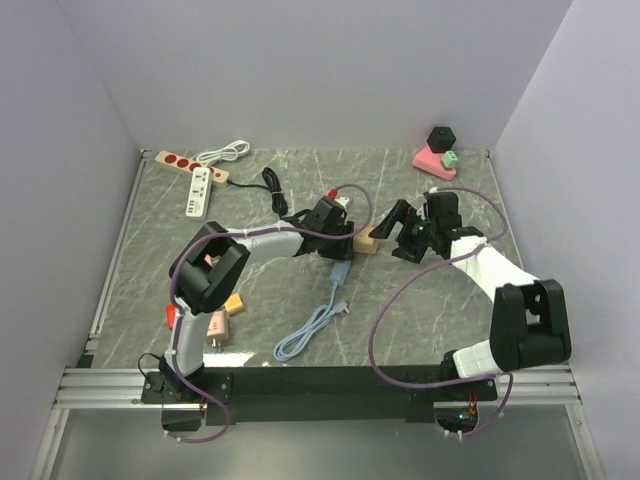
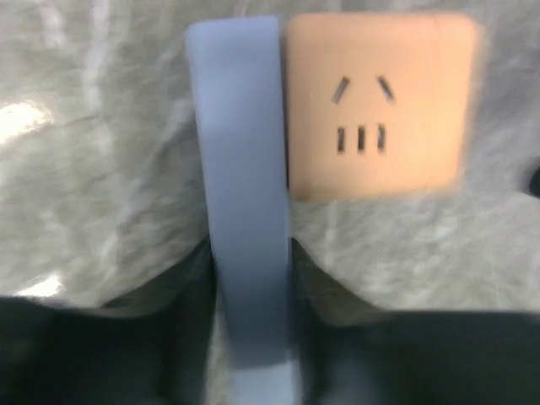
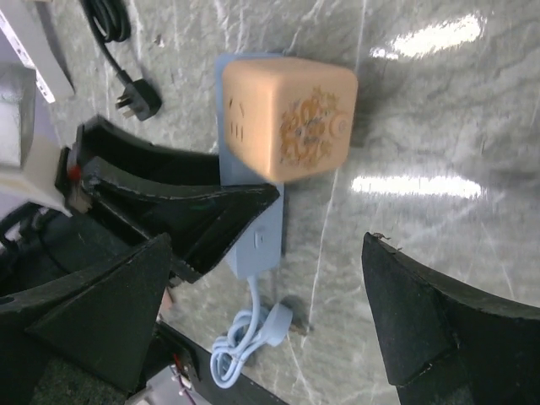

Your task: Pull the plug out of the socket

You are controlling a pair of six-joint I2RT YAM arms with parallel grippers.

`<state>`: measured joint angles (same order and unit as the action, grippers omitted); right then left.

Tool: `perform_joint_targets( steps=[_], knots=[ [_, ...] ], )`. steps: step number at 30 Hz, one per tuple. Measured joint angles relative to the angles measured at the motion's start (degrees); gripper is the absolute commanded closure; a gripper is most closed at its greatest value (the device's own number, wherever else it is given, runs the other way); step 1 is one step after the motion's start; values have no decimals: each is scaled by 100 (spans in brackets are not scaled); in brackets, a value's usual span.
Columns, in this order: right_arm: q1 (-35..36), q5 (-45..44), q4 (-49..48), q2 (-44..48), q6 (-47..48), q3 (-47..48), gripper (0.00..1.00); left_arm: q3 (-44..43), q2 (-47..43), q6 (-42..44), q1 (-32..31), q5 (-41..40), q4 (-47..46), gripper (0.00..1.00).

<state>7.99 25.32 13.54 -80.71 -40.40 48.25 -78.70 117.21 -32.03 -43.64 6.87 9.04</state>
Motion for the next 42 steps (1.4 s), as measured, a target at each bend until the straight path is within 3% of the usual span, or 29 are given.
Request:
perform_joint_targets(
  steps=[2, 3, 19, 23, 26, 27, 28, 29, 35, 42],
  knots=[
    [-39, 90, -151, -221, -4, -4, 0, 15, 59, -13, -4, 162, -114, 94],
    [-55, 118, -216, -317, -11, -11, 0, 63, 59, -31, -9, 197, -199, 99],
    [-17, 511, -984, -1447, -240, -50, 2, 846, -328, -407, -13, 417, -833, 99],
    [129, 667, -1316, -1674, -413, -20, 16, 850, -350, -474, -11, 466, -776, 99],
    [267, 826, -1499, -1840, -533, 42, 40, 885, -382, -518, -13, 525, -741, 99],
    [306, 852, -1565, -1882, -546, 63, 61, 914, -400, -542, -9, 505, -721, 99],
    [315, 885, -1631, -1902, -540, 63, 74, 938, -417, -573, 17, 514, -713, 100],
    [317, 940, -1709, -1923, -599, 61, 98, 960, -431, -605, 46, 531, -719, 100],
    [243, 1008, -1781, -1775, -529, -103, 100, 1099, -466, -767, 66, 533, -887, 100],
    [-184, 1200, -1307, -323, -195, -817, 100, 1405, -662, -835, 17, 1106, -1427, 100]
  ],
)
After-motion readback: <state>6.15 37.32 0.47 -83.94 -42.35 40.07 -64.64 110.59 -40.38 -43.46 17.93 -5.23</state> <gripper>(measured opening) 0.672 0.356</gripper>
